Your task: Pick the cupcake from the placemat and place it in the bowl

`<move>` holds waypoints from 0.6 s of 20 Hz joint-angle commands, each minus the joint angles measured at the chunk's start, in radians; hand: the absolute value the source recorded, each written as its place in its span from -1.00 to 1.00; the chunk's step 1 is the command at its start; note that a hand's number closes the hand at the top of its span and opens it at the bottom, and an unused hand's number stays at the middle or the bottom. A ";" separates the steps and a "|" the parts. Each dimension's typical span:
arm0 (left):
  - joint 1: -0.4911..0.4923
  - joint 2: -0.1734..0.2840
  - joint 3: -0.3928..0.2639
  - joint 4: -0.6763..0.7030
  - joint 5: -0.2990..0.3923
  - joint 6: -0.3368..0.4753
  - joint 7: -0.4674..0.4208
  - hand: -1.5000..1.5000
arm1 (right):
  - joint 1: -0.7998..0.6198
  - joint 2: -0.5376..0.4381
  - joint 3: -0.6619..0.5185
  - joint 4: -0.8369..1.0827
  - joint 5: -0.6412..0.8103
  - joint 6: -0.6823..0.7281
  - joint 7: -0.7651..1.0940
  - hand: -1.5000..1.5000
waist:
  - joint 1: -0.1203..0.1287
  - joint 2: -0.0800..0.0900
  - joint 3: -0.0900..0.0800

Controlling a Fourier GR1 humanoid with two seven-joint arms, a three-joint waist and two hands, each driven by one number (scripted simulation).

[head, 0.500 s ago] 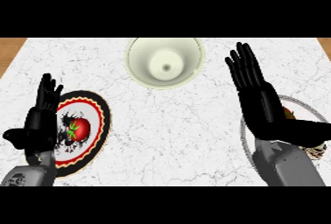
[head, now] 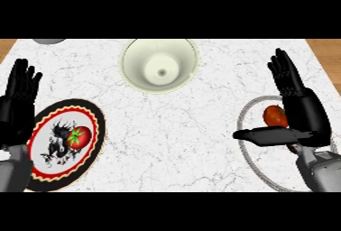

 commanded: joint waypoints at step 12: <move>-0.042 0.049 0.065 0.043 0.078 -0.096 0.035 0.00 | 0.394 -0.322 -0.072 -0.465 0.473 -0.123 0.318 -1.00 | -0.007 -0.001 -0.002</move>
